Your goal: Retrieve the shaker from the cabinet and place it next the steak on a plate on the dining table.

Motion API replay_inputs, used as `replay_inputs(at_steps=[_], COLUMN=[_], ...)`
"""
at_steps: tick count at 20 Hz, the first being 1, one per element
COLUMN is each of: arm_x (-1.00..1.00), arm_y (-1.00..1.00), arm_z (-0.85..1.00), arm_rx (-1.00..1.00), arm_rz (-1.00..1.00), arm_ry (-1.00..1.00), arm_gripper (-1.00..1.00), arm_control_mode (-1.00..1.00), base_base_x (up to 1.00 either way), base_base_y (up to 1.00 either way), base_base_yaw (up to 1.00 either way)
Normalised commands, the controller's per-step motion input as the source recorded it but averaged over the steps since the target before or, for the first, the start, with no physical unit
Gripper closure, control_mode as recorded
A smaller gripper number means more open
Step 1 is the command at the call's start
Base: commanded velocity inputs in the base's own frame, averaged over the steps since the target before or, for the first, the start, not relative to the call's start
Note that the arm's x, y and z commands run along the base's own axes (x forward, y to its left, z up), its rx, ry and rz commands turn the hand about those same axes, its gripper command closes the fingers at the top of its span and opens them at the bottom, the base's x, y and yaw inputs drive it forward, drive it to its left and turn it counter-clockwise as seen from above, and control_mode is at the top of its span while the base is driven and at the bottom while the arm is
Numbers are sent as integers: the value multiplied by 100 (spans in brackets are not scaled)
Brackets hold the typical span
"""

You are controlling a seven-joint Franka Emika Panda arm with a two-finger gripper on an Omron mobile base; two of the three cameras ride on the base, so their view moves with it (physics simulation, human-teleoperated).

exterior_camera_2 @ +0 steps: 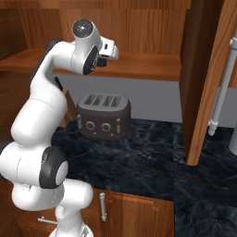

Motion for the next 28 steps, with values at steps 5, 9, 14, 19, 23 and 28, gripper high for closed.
replay_inputs(at_steps=[5,9,14,19,23,28], arm_x=[32,29,24,22,20,19], arm_y=[0,0,0,0,0,0], arm_z=[0,0,-1,-7,-6,-7], arm_rx=[0,0,0,0,0,0], arm_rz=[0,0,0,0,0,0], arm_ry=[0,0,1,1,1,1], arm_gripper=[-100,-100,-100,-100,-100,-100], arm_control_mode=[-100,-100,-100,-100,-100,-100], base_base_x=[0,0,0,0,0,0], base_base_y=[0,0,0,0,0,0], base_base_yaw=[0,0,0,0,0,0])
